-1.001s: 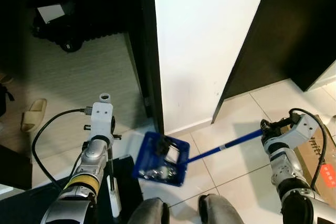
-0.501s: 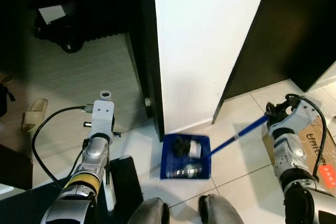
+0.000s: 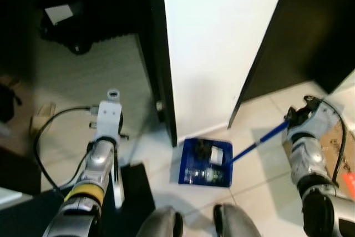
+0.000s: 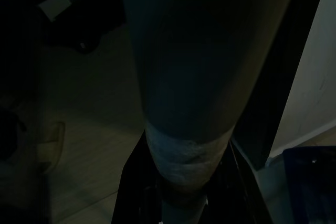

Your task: Sweep floor

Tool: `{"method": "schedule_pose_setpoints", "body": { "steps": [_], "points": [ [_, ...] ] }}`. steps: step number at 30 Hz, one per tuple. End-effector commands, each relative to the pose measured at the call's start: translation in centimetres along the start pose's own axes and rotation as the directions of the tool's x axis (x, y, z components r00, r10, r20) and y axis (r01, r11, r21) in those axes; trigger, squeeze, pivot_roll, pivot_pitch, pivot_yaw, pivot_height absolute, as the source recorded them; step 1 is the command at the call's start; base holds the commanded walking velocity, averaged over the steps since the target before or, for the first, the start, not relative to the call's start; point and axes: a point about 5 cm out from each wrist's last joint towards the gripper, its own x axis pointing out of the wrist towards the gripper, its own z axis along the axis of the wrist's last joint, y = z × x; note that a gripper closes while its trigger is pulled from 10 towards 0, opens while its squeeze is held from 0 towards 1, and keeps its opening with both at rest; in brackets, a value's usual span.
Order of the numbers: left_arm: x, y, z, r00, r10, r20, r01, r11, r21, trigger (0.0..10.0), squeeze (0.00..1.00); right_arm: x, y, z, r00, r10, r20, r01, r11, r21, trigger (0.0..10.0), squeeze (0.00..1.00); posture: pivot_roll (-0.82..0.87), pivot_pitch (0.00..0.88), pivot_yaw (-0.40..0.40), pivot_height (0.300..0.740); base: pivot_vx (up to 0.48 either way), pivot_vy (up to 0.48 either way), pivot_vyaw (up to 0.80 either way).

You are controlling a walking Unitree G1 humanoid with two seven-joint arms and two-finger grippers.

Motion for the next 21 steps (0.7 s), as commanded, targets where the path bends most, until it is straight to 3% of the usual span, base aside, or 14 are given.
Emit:
{"method": "schedule_pose_setpoints", "body": {
  "steps": [1, 7, 18, 20, 21],
  "points": [
    [-0.3, 1.1, 0.5, 0.999, 0.004, 0.045, -0.005, 1.000, 0.024, 10.0, 0.00, 0.1, -0.3, 0.2, 1.000, -0.010, 0.008, 0.010, 1.000, -0.020, 10.0, 0.00, 0.15, 0.182, 0.041, 0.740, 0.000, 0.000, 0.00],
    [-1.5, 2.0, 1.3, 0.992, -0.003, 0.125, 0.001, 1.000, 0.014, 10.0, 0.00, 0.8, -0.3, 1.3, 1.000, -0.003, 0.023, 0.004, 0.999, -0.047, 10.0, 0.00, 0.19, 0.245, 0.038, 0.740, 0.000, 0.000, 0.00],
    [-4.0, 2.2, 0.7, 0.991, 0.011, 0.136, -0.016, 0.999, 0.034, 10.0, 0.00, 1.5, 1.9, 2.0, 0.998, 0.058, 0.026, -0.055, 0.995, -0.083, 10.0, 0.00, 0.23, 0.268, 0.007, 0.740, 0.000, 0.000, 0.00],
    [-4.2, 2.2, 0.7, 0.990, 0.014, 0.137, -0.019, 0.999, 0.036, 10.0, 0.00, 1.5, 2.0, 2.0, 0.998, 0.061, 0.027, -0.059, 0.995, -0.080, 10.0, 0.05, 0.23, 0.268, 0.007, 0.740, 0.000, 0.000, 0.00],
    [-4.5, 2.3, 0.7, 0.991, 0.016, 0.136, -0.021, 0.999, 0.037, 10.0, 0.00, 1.4, 2.2, 1.8, 0.998, 0.064, 0.028, -0.062, 0.995, -0.074, 10.0, 0.53, 0.24, 0.267, 0.006, 0.740, 0.000, 0.000, 0.00]
  ]
}}
